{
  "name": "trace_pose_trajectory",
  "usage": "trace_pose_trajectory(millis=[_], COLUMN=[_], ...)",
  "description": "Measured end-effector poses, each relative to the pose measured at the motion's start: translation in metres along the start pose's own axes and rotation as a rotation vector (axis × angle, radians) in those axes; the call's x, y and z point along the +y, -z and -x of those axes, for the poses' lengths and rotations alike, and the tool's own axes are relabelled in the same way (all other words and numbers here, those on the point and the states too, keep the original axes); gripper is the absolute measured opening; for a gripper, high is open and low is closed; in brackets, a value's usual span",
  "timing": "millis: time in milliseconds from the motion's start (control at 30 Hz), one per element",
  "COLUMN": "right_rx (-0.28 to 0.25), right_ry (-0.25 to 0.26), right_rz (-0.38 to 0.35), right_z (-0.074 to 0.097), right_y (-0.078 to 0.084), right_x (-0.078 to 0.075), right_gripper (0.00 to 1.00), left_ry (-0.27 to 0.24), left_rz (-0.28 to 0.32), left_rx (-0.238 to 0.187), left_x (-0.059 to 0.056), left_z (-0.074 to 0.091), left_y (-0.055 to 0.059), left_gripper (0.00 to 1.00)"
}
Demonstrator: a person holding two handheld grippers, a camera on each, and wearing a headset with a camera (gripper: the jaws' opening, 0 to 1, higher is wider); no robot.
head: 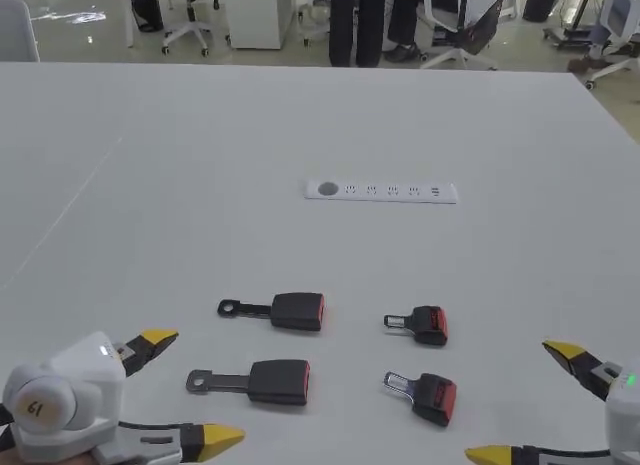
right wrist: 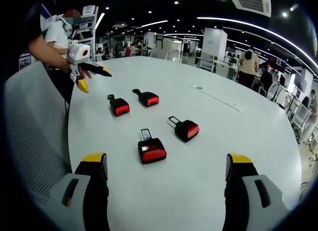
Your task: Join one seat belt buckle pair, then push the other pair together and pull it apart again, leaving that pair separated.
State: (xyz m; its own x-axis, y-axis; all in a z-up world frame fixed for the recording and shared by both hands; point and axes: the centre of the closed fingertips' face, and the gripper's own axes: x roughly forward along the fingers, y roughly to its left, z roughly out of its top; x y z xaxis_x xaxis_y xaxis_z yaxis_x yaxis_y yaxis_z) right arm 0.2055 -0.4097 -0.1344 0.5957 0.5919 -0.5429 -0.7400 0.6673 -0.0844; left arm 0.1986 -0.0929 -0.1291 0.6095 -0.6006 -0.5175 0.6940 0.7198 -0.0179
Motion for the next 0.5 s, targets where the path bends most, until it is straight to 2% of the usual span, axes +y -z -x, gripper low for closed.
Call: trace_pose_trajectory(millis=[300,500], right_rx=[-0.001,0.009], right_ry=[0.006,-0.001], right_rz=[0.011,0.025], right_z=[0.0017,0.0002], right_y=[-0.0024,-0.002], right_x=[-0.0056,-0.0076], right_gripper=[0.99,0.98], left_ry=[0.009,0.021], left_rz=[-0.015,-0.032], left_rx=[0.009,0.011], left_x=[0.0019,0.0029], left_z=[-0.002,-0.0076], left_y=[-0.0029,-0.0088], left_gripper=[0.91,0.91])
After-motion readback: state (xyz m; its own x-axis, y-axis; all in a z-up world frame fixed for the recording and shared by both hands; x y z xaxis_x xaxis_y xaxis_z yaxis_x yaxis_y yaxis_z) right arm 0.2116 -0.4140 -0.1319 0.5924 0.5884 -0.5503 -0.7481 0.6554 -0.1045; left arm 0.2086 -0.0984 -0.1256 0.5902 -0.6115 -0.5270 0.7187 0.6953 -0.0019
